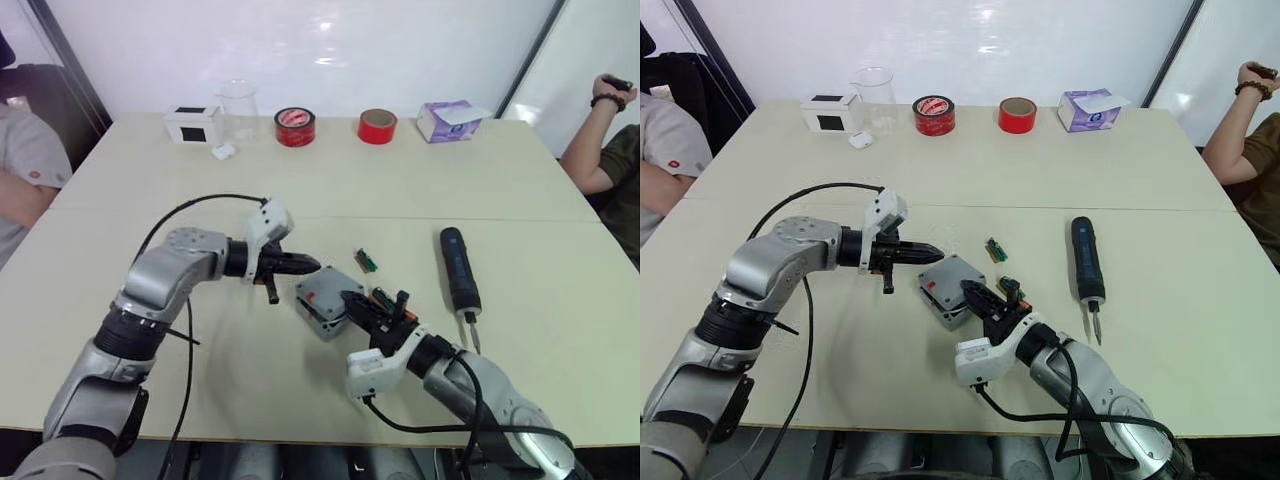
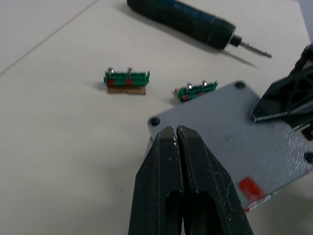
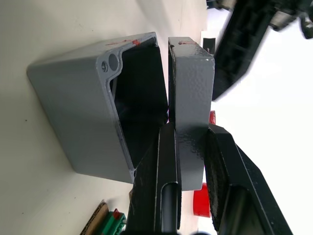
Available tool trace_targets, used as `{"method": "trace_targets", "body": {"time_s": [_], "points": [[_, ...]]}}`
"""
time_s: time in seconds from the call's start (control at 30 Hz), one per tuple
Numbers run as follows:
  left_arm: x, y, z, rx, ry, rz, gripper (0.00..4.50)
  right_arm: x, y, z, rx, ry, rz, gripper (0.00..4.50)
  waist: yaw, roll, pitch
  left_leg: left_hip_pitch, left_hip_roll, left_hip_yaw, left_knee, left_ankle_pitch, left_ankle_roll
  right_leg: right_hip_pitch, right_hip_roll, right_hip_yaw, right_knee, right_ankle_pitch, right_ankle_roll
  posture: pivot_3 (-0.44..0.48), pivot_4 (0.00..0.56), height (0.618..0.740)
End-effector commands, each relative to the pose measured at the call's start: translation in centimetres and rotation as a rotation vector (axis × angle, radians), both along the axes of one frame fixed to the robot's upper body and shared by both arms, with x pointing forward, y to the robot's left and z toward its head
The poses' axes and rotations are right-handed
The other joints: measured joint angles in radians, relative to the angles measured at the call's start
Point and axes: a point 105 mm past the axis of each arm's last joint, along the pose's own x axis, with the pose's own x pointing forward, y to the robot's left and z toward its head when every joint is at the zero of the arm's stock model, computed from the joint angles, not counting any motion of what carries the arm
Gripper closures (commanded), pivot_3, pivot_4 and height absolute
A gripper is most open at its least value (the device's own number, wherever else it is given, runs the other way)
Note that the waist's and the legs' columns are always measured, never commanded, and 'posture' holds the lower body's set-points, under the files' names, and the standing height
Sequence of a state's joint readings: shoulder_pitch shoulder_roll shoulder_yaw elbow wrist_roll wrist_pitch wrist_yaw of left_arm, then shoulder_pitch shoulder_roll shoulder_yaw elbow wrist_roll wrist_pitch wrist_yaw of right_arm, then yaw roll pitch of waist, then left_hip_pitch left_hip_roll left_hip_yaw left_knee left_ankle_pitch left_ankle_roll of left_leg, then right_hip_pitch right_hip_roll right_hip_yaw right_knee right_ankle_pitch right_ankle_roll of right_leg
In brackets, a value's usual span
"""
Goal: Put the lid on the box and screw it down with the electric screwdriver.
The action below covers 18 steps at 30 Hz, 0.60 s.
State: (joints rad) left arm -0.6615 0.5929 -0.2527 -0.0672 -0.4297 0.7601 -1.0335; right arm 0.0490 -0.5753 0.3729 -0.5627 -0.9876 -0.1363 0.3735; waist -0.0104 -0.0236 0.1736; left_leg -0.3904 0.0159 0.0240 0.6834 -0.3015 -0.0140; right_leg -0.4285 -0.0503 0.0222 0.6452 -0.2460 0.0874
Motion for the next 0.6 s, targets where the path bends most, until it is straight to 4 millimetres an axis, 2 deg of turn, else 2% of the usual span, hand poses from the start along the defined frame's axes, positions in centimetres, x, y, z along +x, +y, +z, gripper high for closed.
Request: {"method": "trace_targets", "body": {"time_s": [0.03,0.23,0.47,0.53,0.6], "points": [[-0.6,-0.5,0.4,0.017,-0.054,-0.049,4.46,-0.4,-0.1,-1.1,-0.036,0.041,0.017,4.35,0.0,0.0,0.0,0.0,0.0,0.0,0.0,0.0,0.0,0.0,0.0,0.0,0.0,0.0,0.0,0.0,0.15,0.74],[-0.8,-0.7,-0.1,0.04,-0.064,-0.075,4.46,-0.4,0.3,-1.4,-0.055,0.055,0.031,4.35,-0.001,0.0,0.0,0.001,0.0,0.0,0.0,0.0,0.0,0.0,0.0,0.0,0.0,0.0,0.0,0.0,0.15,0.74],[-1.8,-1.1,-2.3,0.156,-0.087,-0.147,4.46,-0.5,0.3,-2.0,-0.068,0.087,0.023,4.35,0.0,-0.001,-0.003,0.002,0.0,0.0,0.0,0.0,0.0,0.002,0.0,0.0,0.0,0.0,0.0,0.0,0.15,0.74],[-1.8,-1.1,-3.1,0.197,-0.096,-0.153,4.5,-0.5,0.2,-2.1,-0.063,0.096,0.016,3.34,0.001,-0.002,-0.005,0.004,0.0,0.0,0.0,0.0,0.0,0.004,0.0,0.0,0.0,0.0,0.0,0.0,0.15,0.74],[-1.6,-1.1,-3.8,0.221,-0.101,-0.143,4.5,-0.5,0.0,-2.2,-0.061,0.103,0.006,2.69,0.001,-0.002,-0.006,0.005,0.0,0.0,0.0,0.0,0.001,0.006,0.0,0.0,0.0,0.0,-0.001,0.0,0.15,0.74]]}}
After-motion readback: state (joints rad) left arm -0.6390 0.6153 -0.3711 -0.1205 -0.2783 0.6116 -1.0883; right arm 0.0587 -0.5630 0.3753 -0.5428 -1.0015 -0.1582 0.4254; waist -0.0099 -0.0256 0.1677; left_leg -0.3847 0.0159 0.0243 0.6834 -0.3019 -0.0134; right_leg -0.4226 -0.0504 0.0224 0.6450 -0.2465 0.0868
